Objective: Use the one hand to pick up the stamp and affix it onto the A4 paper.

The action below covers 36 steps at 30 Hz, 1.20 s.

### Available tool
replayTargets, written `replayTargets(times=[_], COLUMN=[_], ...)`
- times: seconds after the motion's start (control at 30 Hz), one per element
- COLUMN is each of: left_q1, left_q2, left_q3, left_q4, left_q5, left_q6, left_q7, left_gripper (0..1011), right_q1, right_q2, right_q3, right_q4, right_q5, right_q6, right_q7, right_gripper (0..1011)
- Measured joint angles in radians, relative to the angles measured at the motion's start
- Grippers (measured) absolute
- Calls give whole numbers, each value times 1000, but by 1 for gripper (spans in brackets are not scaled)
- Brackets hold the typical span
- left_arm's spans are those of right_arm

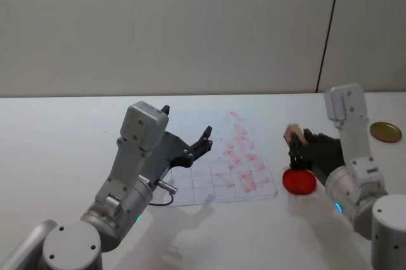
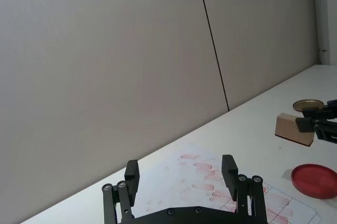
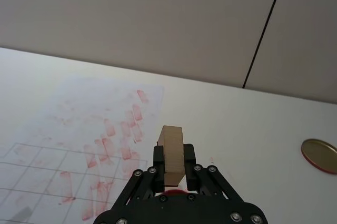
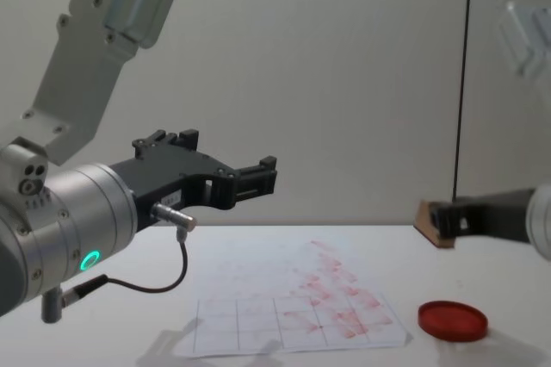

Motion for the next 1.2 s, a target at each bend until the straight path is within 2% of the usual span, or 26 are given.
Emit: replayTargets(times=[0.23, 0.4, 0.6, 0.67, 1.2], left_q1=[0, 0, 0, 0, 0], left_q2=[0, 0, 0, 0, 0], left_q3=[0, 0, 0, 0, 0], left_q4=[0, 0, 0, 0, 0], left_q5=[0, 0, 0, 0, 0], left_q6=[0, 0, 0, 0, 0], left_q7=[0, 0, 0, 0, 0], left_gripper=[993, 993, 993, 993, 993], right_q1=[17, 36, 72, 93, 191], right_q2=[-14, -29, -55, -68, -121], right_q3=[-9, -18, -30, -35, -46], right_q4=[-7, 22, 94, 138, 352], right_q5=[-18, -32, -58, -71, -120], right_q6=[13, 31, 49, 54, 51], right_q7=[33, 57, 84, 95, 121], right_gripper=[204, 204, 204, 204, 204])
